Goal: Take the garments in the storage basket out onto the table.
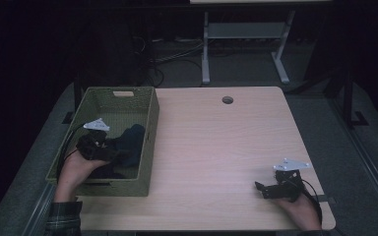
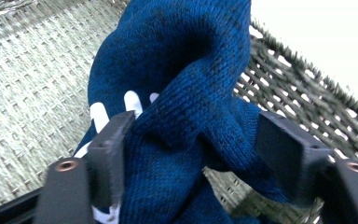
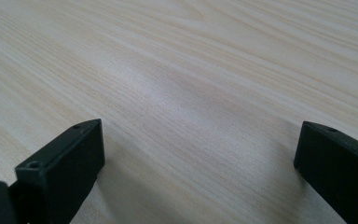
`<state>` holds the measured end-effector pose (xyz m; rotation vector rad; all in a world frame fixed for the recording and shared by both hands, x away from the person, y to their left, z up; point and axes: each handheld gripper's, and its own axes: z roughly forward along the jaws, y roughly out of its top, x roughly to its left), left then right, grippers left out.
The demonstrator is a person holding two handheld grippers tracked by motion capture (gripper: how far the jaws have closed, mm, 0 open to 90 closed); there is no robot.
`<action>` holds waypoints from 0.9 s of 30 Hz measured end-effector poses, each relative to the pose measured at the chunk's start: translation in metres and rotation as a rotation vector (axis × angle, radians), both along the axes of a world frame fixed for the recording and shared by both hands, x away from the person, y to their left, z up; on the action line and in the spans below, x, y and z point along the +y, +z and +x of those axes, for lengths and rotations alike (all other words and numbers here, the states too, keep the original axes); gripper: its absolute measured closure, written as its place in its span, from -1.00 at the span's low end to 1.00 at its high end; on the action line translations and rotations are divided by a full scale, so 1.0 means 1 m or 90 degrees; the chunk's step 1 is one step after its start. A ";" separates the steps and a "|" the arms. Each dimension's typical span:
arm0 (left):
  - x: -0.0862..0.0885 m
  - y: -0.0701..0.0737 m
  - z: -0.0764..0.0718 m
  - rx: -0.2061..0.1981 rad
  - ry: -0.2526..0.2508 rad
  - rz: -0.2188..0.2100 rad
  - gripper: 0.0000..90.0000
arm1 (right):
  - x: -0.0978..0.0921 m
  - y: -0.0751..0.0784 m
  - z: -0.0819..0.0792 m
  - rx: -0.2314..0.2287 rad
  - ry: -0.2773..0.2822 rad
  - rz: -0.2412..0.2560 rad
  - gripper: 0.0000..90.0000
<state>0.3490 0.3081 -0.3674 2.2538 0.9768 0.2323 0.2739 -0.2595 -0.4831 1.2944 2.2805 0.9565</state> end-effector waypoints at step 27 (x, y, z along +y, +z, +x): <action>0.016 0.011 -0.002 0.011 -0.013 -0.049 0.70 | 0.000 0.000 0.000 0.000 0.000 0.000 -0.97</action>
